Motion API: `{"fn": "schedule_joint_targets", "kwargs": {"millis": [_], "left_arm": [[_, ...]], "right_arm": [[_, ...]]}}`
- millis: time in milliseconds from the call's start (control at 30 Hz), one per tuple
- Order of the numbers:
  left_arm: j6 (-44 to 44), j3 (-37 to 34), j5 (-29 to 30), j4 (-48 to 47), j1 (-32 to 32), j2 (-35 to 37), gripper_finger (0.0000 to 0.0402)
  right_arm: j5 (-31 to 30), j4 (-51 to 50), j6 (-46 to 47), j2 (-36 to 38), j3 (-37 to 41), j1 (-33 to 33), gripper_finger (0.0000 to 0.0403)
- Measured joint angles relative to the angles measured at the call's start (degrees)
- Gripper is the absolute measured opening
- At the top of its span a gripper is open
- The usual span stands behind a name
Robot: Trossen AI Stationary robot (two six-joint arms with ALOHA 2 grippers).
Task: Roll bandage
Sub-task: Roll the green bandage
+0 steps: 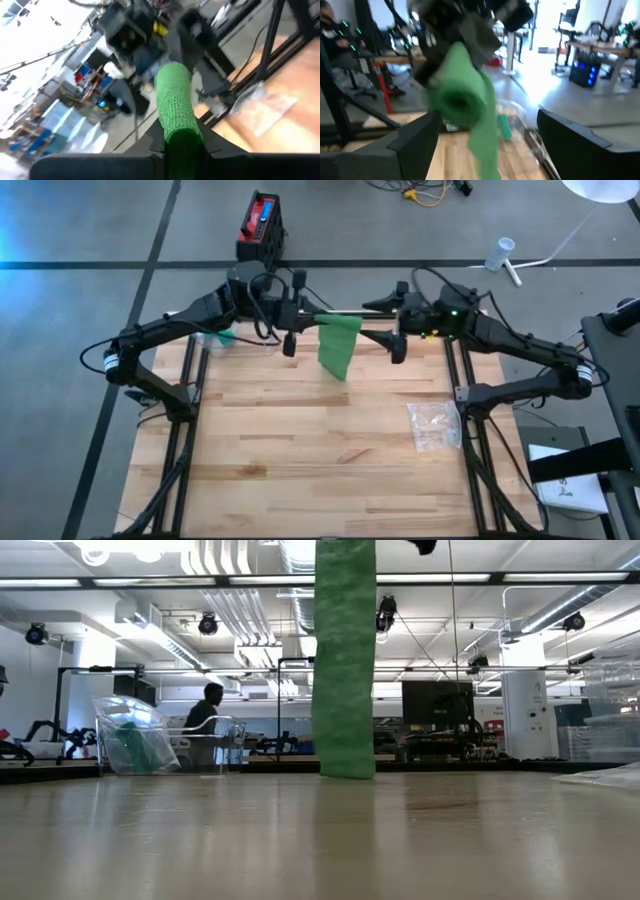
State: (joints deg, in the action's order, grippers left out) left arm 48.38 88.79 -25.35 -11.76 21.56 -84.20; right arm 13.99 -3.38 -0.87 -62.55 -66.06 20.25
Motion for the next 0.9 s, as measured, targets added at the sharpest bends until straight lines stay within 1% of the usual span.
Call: {"fn": "schedule_joint_targets", "kwargs": {"millis": [67,167,267,400,467,600,700,800,900], "left_arm": [[1.43,-0.02,0.64,-0.76,0.07,0.02,0.0026],[4.12,-0.13,1.35,-0.69,0.05,-0.07,0.0027],[10.30,-0.11,0.92,-0.17,-0.04,0.01,0.0027],[20.38,-0.50,0.98,-0.32,-0.32,0.01,0.0028],[23.73,-0.57,0.99,-0.07,-0.42,-0.01,0.0028],[25.85,-0.57,1.17,2.37,-0.63,-0.01,0.0028],[26.18,-0.57,4.15,3.35,-0.60,0.01,0.0028],[26.16,-0.57,7.02,2.98,-0.57,0.01,0.0028],[26.16,-0.62,8.25,2.70,-0.60,0.04,0.0029]], "right_arm": [[1.07,1.38,0.27,0.46,-0.08,-0.02,0.0325],[5.75,2.44,1.80,0.19,-0.09,0.00,0.0325],[5.51,6.24,5.04,-0.57,0.00,-0.05,0.0325],[3.73,13.49,13.47,-3.15,-0.09,0.30,0.0325],[3.39,15.68,17.72,-4.83,-0.09,0.31,0.0325],[2.72,16.38,22.76,-7.69,-0.09,0.26,0.0325],[2.48,16.89,25.36,-9.32,-0.04,0.31,0.0325],[2.50,18.64,26.91,-9.39,-0.02,0.28,0.0325],[2.43,19.13,28.09,-9.15,-0.04,0.42,0.0325]]}}
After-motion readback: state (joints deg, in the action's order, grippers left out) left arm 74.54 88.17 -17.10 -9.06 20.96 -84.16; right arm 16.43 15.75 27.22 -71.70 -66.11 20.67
